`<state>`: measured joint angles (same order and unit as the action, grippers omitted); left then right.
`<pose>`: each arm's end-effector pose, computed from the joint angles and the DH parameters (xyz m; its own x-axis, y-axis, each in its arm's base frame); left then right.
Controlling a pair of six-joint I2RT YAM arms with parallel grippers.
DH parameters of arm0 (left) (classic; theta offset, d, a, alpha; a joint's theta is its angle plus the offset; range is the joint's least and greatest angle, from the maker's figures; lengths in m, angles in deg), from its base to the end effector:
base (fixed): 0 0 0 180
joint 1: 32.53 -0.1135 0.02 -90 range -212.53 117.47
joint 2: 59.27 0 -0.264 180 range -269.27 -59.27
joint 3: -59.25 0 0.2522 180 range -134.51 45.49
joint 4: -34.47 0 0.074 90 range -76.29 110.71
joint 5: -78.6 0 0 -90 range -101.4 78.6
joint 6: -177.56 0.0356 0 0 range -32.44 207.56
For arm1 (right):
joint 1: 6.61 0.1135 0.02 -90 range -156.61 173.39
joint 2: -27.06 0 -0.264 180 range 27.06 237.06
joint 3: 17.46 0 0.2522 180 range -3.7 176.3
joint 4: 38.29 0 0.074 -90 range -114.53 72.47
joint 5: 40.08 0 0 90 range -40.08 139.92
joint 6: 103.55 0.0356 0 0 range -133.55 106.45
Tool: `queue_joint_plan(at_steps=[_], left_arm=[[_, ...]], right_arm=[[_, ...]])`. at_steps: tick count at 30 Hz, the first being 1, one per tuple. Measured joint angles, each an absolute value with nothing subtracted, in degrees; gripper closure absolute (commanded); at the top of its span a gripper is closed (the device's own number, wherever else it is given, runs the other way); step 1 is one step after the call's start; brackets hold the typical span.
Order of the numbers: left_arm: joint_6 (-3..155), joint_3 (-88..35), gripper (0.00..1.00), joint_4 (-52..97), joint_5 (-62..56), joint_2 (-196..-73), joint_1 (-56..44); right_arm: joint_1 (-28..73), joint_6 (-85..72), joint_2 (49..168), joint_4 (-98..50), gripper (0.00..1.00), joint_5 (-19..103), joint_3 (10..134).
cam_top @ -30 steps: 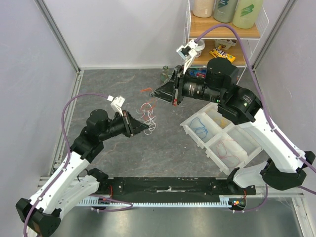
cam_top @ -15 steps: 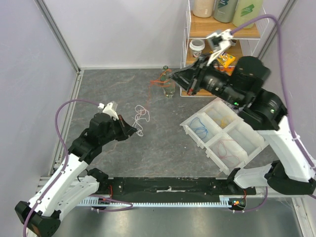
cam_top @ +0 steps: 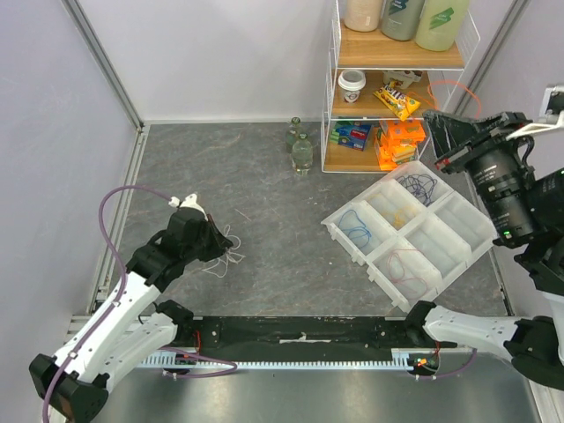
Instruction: Untangle the cables
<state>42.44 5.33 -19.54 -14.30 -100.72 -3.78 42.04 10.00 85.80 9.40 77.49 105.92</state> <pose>0.1327 -0.0707 0.2701 -0.7271 -0.4083 -0.5519 -0.0964 0.8567 -0.5067 0.0731 0.0582 0.5978 0.0276 0.5674 -0.8230 -0.4188 0.7541 0.5059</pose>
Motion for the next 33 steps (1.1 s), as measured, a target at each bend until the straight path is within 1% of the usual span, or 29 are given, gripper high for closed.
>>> queue_joint_plan(at_steps=[3, 7, 11, 14, 17, 19, 22, 28, 33], left_arm=[[42.5, 5.1, 0.98, -19.5, -14.0, -102.8, -3.8], [42.7, 3.4, 0.98, -19.3, -12.5, -105.2, -3.8], [44.0, 0.0, 0.98, -18.3, -9.8, -109.4, -3.8], [45.6, -2.7, 0.98, -17.7, -7.8, -112.5, -3.8], [47.5, -5.3, 0.98, -17.7, -6.0, -115.2, -3.8], [49.2, -7.7, 0.98, -18.3, -4.8, -116.9, -3.8], [51.8, -10.6, 0.98, -18.7, -3.7, -118.6, -3.8], [57.7, -13.3, 0.98, -19.1, -2.9, -119.7, -3.8], [61.3, -13.3, 0.98, -19.9, -1.9, -119.5, -3.3]], right_arm=[[42.0, 10.2, 82.7, 10.6, 1.00, 83.6, 100.2], [42.0, 12.0, 82.0, 14.1, 1.00, 90.4, 93.2], [41.9, 16.8, 83.4, 21.9, 1.00, 96.6, 86.2], [40.6, 20.6, 86.4, 27.4, 1.00, 98.3, 84.7], [34.8, 24.8, 89.7, 32.3, 1.00, 96.5, 83.7], [28.8, 27.0, 91.2, 35.1, 1.00, 93.4, 82.1], [22.5, 29.2, 92.3, 38.9, 1.00, 88.9, 80.2], [11.7, 29.9, 93.3, 43.8, 1.00, 82.9, 79.9], [-0.4, 28.2, 94.4, 45.3, 1.00, 79.5, 80.0]])
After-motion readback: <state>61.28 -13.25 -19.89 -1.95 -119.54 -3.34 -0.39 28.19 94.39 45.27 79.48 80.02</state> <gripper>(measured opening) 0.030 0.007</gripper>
